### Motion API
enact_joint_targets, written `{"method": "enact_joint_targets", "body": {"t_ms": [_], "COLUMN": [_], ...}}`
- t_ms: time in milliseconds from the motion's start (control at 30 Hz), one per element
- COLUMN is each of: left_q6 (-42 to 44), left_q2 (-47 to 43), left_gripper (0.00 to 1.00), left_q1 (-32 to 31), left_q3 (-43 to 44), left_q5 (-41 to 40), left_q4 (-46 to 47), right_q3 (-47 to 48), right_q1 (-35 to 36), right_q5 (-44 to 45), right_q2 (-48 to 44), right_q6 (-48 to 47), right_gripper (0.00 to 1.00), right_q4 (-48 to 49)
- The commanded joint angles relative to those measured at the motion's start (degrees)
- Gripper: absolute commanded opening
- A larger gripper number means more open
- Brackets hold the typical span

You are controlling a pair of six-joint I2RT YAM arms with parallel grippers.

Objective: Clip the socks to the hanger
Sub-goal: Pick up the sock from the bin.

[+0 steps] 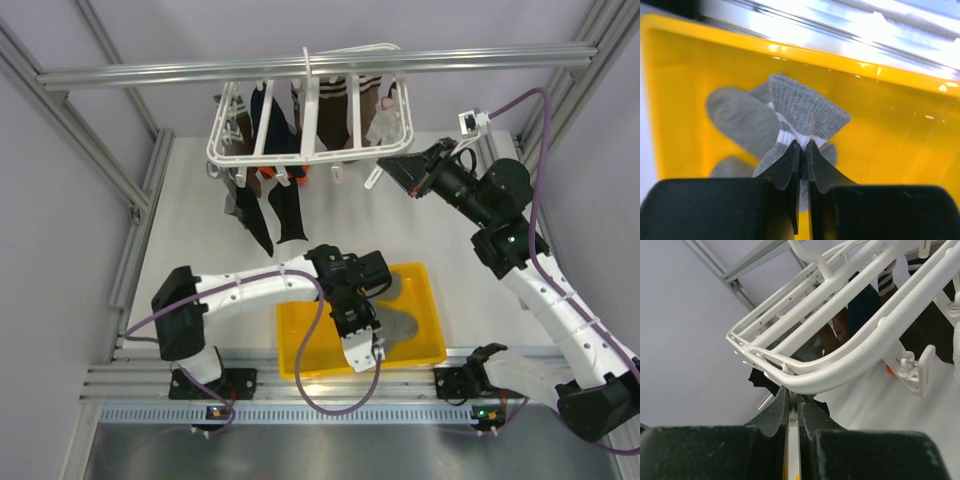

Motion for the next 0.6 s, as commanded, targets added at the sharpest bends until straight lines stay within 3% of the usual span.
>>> {"method": "enact_joint_targets", "body": {"t_ms": [0, 167, 267, 300, 400, 500, 567], "left_q6": [-14.93, -33.22, -53.94, -65.48, -83.19, -90.71, -92.31], "left_q2": [-6.94, -10.29, -13.80, -16.68, -23.80, -29.96, -32.17], "left_gripper": [0.00, 0.00, 0.00, 0.00, 0.00, 0.00, 0.00], "left_q1": [0.48, 4.16, 7.23, 7.95, 9.10, 9.10, 9.10], "left_q3": [2.24, 2.24, -1.43, -3.19, -10.14, -15.94, -18.05], "left_q5": [6.73, 9.81, 8.42, 6.84, -6.85, -21.51, -26.38], "left_q4": [4.23, 13.45, 28.37, 34.16, 52.45, 65.83, 70.66], "right_q3": [1.85, 2.11, 2.55, 2.64, 2.73, 2.90, 2.90], "right_q1": [-1.04, -1.39, -1.74, -2.09, -2.27, -2.44, -2.44], "right_q5": [-0.05, 0.03, 0.03, 0.03, 0.30, 0.74, 1.00], "right_q2": [0.51, 0.77, 0.77, 0.60, 0.42, 0.16, 0.16], "right_q6": [0.27, 0.71, 1.14, 1.49, 2.11, 2.46, 2.55], "right_gripper": [0.00, 0.00, 0.00, 0.00, 0.00, 0.00, 0.00], "right_q4": [-0.58, 0.04, 0.31, 0.39, 0.66, 0.57, 0.40]}}
